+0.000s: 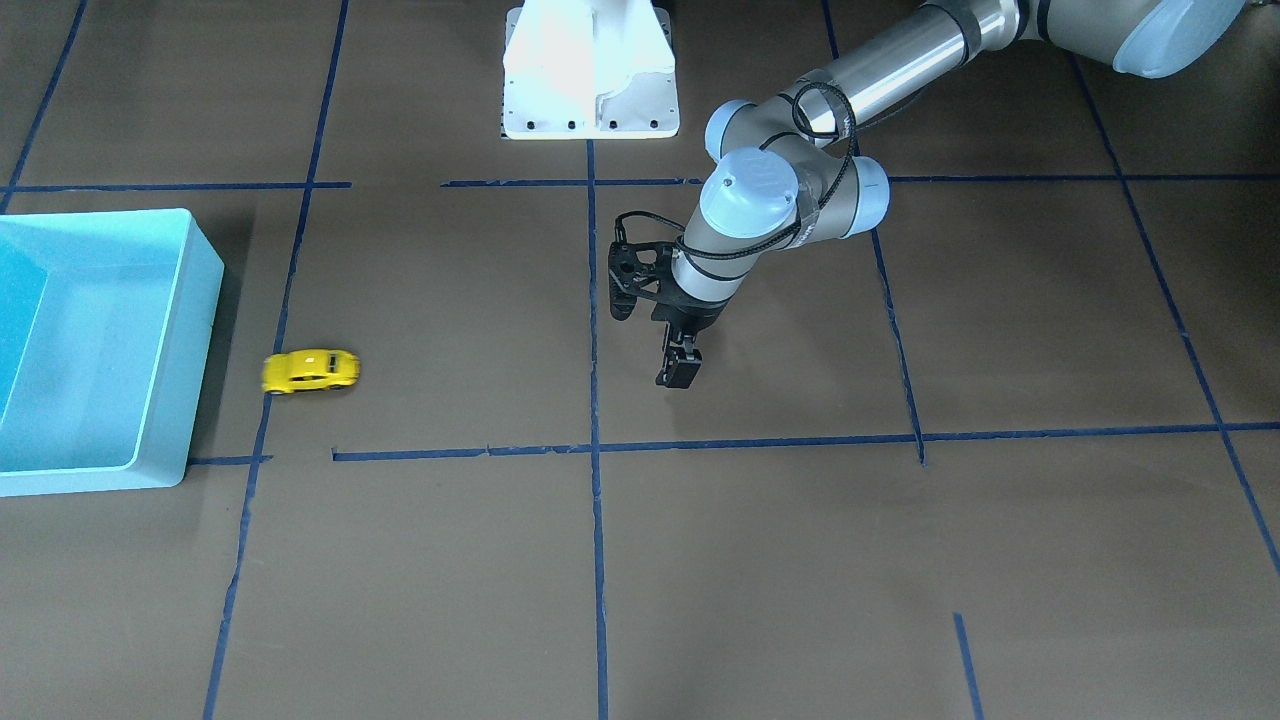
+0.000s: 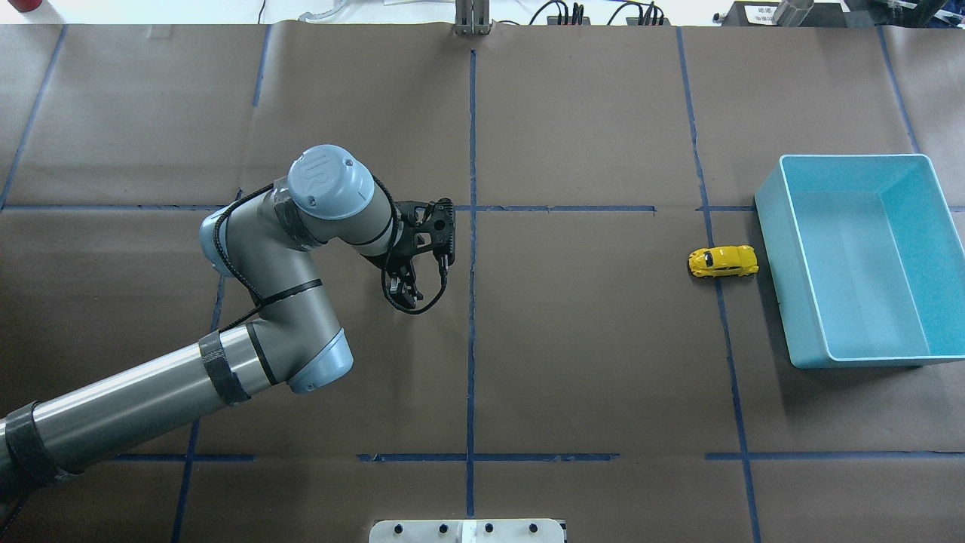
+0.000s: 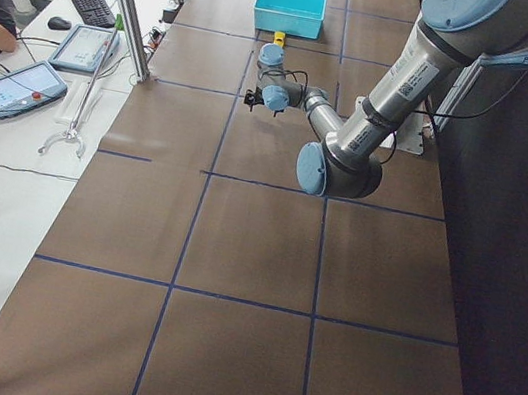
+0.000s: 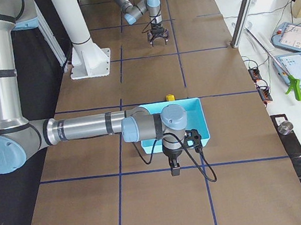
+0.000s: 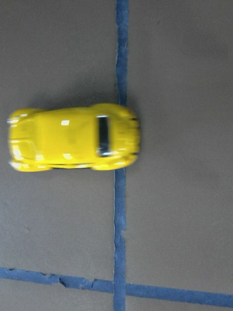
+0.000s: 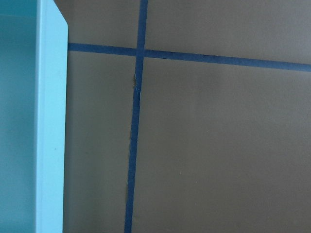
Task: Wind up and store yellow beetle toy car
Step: 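Retract the left arm while the right arm moves toward the car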
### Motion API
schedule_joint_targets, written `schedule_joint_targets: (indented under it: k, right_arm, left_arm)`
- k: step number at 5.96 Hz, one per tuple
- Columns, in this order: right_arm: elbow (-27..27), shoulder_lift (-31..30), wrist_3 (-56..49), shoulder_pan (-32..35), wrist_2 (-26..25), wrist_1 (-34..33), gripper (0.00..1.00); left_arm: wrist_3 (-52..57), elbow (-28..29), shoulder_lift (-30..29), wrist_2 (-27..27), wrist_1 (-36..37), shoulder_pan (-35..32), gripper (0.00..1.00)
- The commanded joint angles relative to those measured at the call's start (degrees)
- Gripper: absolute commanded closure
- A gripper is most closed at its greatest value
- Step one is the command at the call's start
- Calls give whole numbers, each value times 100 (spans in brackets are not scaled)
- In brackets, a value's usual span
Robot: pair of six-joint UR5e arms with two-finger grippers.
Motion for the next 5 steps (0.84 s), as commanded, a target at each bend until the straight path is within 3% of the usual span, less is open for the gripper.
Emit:
schedule_joint_targets:
  k: [1,2,3,5]
  right_arm:
    - [376,102,13,-23,-56,-431,0]
    - [788,530,21,-127,-83,-1245,0]
    - [914,1421,22,-293,-283,-2392,0]
    - [924,2393,22,-793,-338,-3210,0]
  left_arm:
    - [77,1,43,-8,42,-12,0]
    - [94,-8,53,-16,199,-134,0]
    - [156,1,131,-16,340,-240,0]
    - [156,1,325,-43,690,-546,0]
